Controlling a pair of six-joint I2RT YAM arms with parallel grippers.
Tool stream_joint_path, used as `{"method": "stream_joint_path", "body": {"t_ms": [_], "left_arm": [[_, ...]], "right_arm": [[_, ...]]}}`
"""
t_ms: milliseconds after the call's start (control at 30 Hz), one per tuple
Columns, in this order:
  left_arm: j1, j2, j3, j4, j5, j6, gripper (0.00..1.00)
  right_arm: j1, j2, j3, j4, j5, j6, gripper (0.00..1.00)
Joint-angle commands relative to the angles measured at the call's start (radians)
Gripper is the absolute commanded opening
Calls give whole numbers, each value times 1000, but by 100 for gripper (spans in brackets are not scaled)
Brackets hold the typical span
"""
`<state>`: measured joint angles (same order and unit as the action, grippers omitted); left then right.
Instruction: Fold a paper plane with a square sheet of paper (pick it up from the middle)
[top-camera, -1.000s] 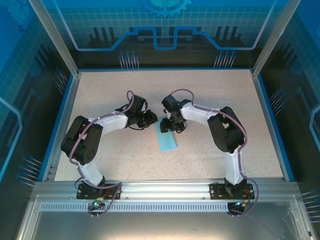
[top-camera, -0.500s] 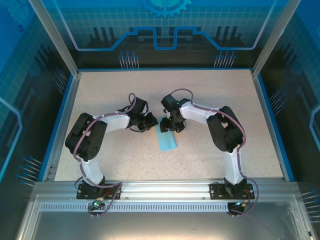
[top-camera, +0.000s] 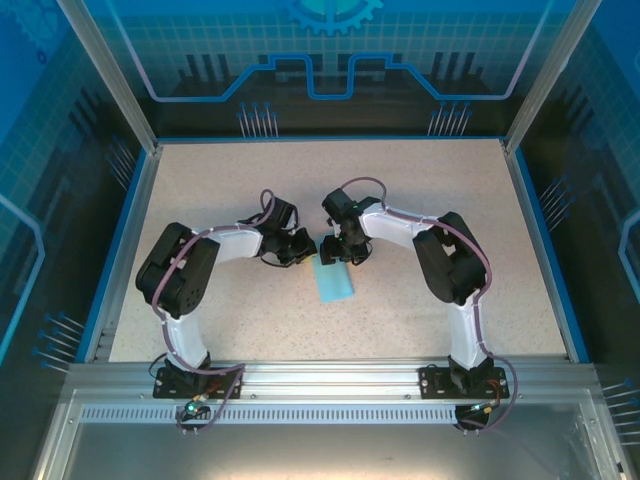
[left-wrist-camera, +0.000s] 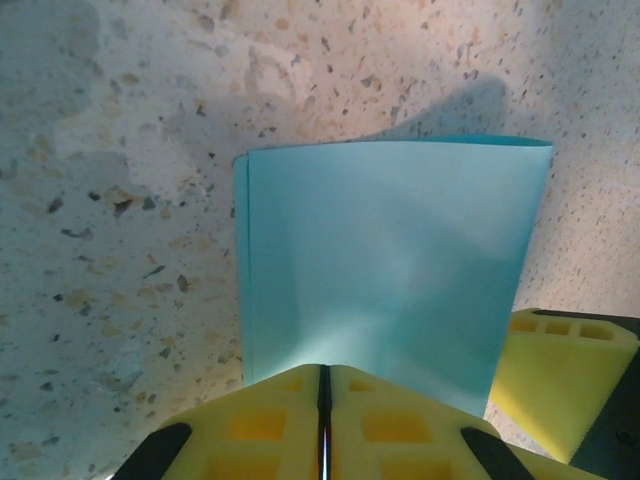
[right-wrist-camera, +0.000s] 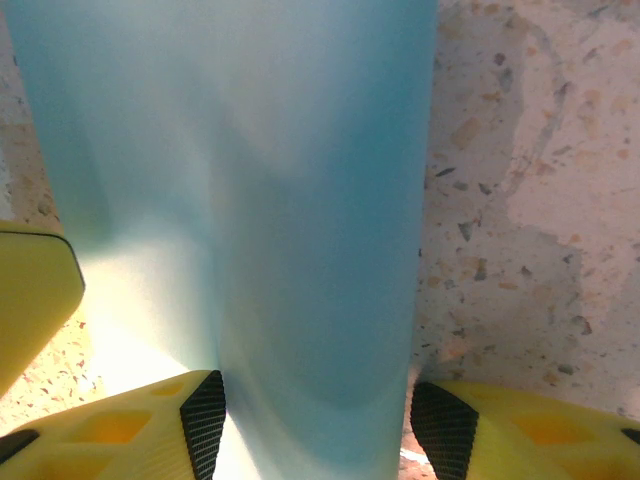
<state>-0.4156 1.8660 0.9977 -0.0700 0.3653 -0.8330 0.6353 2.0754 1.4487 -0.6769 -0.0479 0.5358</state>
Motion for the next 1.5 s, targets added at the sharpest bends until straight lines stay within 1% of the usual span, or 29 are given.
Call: {"method": "stream_joint_path", "body": {"t_ms": [0,200,467,633,1100,1467], "left_arm": [[-9,27,24,0,32,-3,8],[-12,29,21,-1,31,-1,7],[-11,-21,6,7,14,-1,8],[-12,-42,-2,16,6,-2,9],[-12,-5,-1,19,21,-1,8],[-11,22,5,3,26,3,6]], "right_arm": [[10,140,-63,-7,62,5,59],[14,143,-65,-4,59,-12,59],[27,144,-73,4,77,-65,59],[27,148,-76,6,79,-63,59],[26,172,-54,-8,79,-12,60],[26,171,-55,-3,69,-10,60]]}}
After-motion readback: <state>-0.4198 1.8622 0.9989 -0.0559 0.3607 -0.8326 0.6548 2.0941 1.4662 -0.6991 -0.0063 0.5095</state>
